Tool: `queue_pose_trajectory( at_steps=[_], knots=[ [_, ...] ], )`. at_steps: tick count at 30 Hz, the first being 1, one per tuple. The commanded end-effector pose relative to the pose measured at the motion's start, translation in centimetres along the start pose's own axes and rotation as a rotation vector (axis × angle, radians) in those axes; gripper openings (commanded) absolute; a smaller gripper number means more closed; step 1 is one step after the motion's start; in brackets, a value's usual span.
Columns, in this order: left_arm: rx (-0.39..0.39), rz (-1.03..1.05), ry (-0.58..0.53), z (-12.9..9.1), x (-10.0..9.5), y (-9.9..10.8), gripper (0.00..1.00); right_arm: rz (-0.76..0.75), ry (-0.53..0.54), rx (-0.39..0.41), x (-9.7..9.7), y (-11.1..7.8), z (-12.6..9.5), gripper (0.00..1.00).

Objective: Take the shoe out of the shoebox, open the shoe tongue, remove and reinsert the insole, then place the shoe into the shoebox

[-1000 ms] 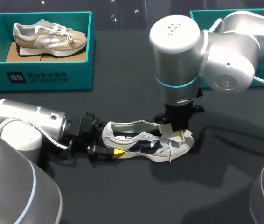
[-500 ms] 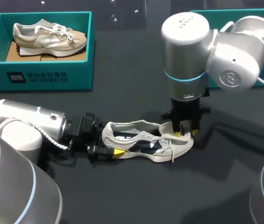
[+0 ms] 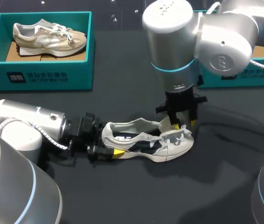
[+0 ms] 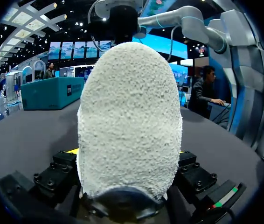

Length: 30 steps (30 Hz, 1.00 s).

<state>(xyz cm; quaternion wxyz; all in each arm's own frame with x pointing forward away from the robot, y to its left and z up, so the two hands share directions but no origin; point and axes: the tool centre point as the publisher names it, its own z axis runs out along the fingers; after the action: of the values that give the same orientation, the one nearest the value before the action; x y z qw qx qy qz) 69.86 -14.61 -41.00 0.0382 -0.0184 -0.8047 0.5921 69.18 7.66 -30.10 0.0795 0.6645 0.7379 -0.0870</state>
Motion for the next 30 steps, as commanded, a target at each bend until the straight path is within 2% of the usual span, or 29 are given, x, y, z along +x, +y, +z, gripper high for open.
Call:
queue_pose_trajectory(
  at_steps=[1,9,14,17,18,19,22,25,30],
  knots=[
    [-0.001,0.0,0.001,0.1,0.1,0.0,0.0,-0.068,-0.106,-0.027,1.3,-0.3,-4.2,0.4],
    [-0.001,0.0,0.001,0.1,0.1,0.0,0.0,-0.289,-0.156,-0.096,3.5,-0.1,-9.1,0.39],
    [-0.001,0.0,0.001,0.1,0.1,0.0,0.0,-0.468,-0.172,-0.111,5.4,0.5,-10.9,0.34],
    [-0.001,0.0,0.001,0.1,0.1,0.0,0.0,-0.581,-0.165,-0.106,6.4,1.0,-11.3,0.25],
    [-0.001,0.0,0.001,0.1,0.1,0.0,0.0,-0.623,-0.163,-0.102,6.8,1.2,-11.3,0.05],
    [-0.001,0.0,0.001,0.1,0.1,0.0,0.0,-0.653,-0.155,-0.104,7.3,1.4,-11.3,0.0],
    [-0.001,0.0,0.001,0.1,0.1,0.0,0.0,-0.801,-0.128,-0.138,8.6,1.6,-11.2,0.0],
    [-0.001,0.0,0.001,0.1,0.1,0.0,0.0,-1.054,-0.104,-0.23,10.5,0.8,-11.2,0.0],
    [-0.001,0.0,0.001,0.1,0.1,0.0,0.0,-1.054,-0.104,-0.23,10.5,0.8,-11.2,0.0]
  ],
)
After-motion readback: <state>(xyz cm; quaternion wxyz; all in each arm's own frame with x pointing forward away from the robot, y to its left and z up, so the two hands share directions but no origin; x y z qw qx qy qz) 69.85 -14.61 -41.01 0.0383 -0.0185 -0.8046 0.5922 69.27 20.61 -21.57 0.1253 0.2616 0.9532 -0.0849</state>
